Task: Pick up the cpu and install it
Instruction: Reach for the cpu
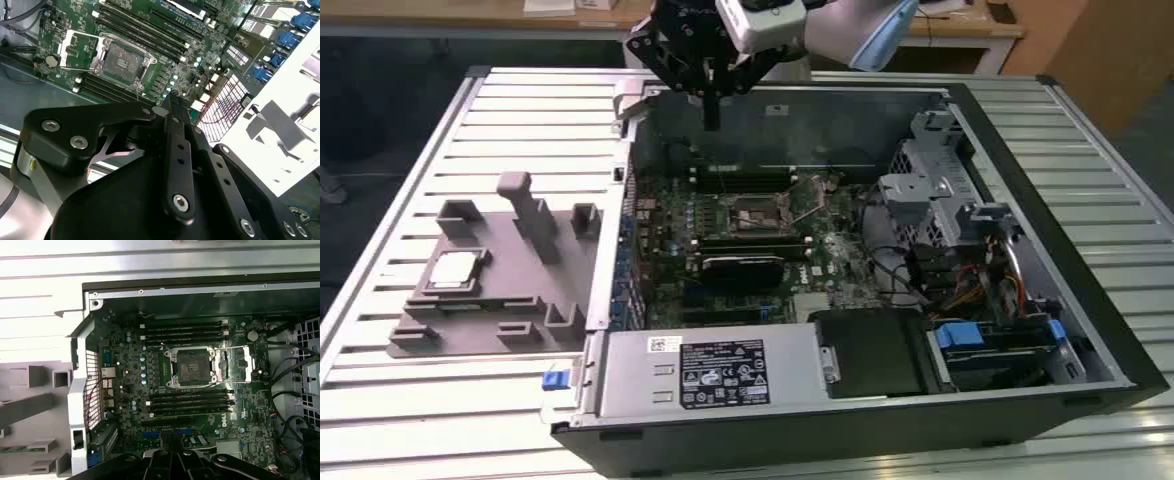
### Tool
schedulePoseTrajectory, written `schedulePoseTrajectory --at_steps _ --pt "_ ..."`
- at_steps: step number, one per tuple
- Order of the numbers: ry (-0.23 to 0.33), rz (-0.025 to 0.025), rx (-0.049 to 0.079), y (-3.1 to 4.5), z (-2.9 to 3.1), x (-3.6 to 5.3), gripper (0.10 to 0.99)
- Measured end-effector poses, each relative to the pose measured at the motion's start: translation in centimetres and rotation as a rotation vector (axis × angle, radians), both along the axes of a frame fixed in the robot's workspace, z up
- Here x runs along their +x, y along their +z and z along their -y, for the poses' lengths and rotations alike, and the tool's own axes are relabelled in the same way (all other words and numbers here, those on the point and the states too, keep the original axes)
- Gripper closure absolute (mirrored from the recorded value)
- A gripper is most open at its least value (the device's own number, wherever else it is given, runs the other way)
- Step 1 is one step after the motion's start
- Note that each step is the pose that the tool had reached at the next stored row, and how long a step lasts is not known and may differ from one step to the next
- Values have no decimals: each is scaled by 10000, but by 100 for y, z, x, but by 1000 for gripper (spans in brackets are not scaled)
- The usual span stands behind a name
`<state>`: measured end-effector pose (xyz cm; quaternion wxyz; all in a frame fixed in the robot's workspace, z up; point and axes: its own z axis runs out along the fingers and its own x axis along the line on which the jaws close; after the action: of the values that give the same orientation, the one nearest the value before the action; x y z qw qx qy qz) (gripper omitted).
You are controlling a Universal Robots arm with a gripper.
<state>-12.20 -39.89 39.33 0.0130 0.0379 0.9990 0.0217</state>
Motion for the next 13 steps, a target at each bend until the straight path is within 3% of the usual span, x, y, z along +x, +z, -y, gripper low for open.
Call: schedulePoseTrajectory --at_steps 13 --pt "0 0 0 0 0 -41 976"
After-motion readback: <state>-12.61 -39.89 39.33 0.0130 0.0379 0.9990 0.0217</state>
